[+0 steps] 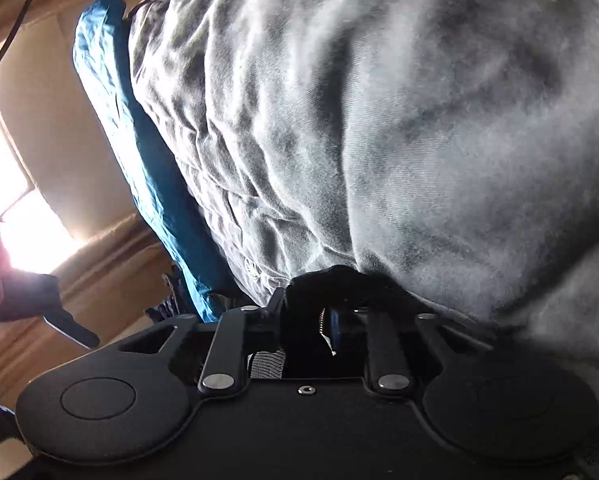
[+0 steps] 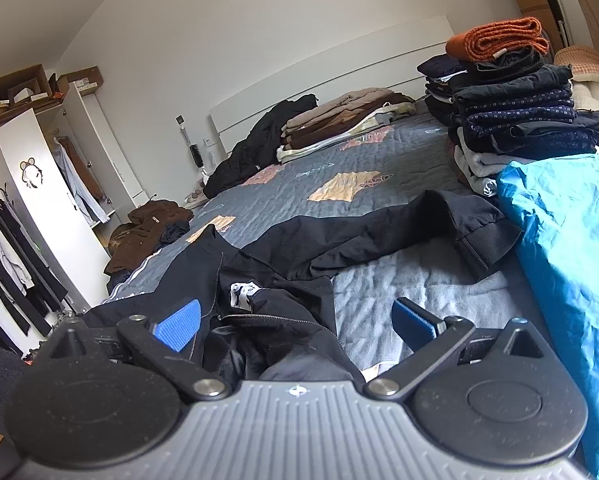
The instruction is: Fold clothes
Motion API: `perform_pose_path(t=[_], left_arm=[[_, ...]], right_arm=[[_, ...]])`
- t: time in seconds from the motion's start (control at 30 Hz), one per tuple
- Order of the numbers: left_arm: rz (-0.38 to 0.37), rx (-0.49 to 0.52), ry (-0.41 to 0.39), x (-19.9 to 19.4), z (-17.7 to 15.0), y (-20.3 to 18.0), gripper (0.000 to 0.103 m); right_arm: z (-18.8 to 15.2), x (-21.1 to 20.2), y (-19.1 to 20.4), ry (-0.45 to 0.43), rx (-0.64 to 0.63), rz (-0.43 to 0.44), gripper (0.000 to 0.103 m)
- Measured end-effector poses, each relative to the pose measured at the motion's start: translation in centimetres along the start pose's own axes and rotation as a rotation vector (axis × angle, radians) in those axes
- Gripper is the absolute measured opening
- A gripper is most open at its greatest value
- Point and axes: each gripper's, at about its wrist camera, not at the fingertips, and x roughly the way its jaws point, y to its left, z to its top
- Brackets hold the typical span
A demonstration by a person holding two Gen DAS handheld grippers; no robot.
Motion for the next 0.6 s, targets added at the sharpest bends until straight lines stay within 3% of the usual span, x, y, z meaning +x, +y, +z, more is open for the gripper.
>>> perform_pose_path(t=[0.1, 0.27, 0.6], left_arm=[[-0.052, -0.182, 0.026, 0.1, -0.4, 2.2, 0.009], [-0.122, -0.575, 0.067, -0.2, -2.2, 7.1, 0.007], [-0.160, -1.372, 0.120, -2.3, -8.4, 14.3, 0.006]], right_arm=[[0.0, -0.1, 0.0, 0.000, 0.000, 0.002, 0.102], [0.1, -0.2, 0.0, -0.006, 0.003, 0.004, 0.102], [0.2, -0.4, 0.3, -0.022, 0.009, 0.019, 0.102]])
